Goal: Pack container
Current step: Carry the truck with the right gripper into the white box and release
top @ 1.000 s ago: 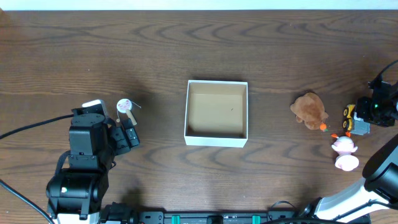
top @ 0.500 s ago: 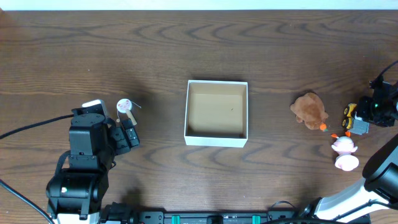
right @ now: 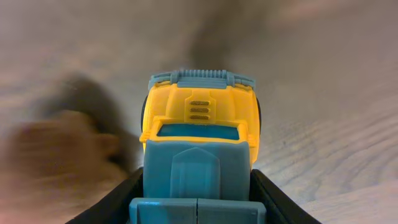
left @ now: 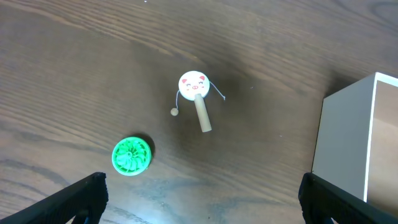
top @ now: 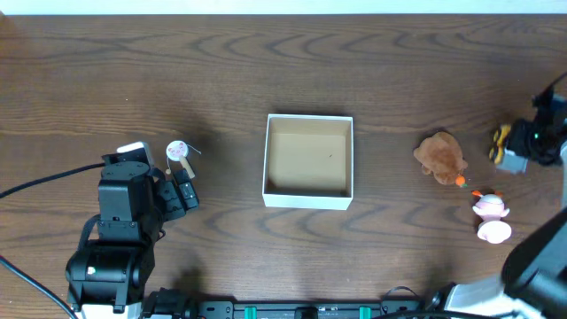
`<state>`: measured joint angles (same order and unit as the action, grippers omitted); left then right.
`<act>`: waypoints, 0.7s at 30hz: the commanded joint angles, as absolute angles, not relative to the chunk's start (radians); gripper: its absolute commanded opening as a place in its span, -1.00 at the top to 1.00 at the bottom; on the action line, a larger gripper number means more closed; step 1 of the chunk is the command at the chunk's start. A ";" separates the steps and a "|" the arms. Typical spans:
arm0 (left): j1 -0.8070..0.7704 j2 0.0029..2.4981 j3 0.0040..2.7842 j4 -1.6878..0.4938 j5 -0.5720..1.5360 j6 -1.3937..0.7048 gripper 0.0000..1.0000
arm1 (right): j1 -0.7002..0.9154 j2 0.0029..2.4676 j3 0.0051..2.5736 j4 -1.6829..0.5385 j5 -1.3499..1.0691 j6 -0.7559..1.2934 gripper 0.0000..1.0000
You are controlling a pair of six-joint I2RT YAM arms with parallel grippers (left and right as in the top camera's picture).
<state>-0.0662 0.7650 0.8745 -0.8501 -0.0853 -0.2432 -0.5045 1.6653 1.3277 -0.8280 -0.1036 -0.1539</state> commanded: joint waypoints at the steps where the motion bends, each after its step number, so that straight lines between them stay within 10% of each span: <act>1: -0.062 0.763 0.892 -0.855 -0.087 -0.253 -0.96 | -0.389 1.493 1.339 -0.827 -0.136 -0.073 0.97; 21: -0.062 0.763 0.892 -0.857 -0.086 -0.265 -0.96 | 0.588 1.414 1.339 -0.694 0.249 0.514 0.98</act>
<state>-0.0662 0.7650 0.8749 -0.8562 -0.0853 -0.2478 0.5159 1.3640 1.3285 -0.6872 0.1074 0.3515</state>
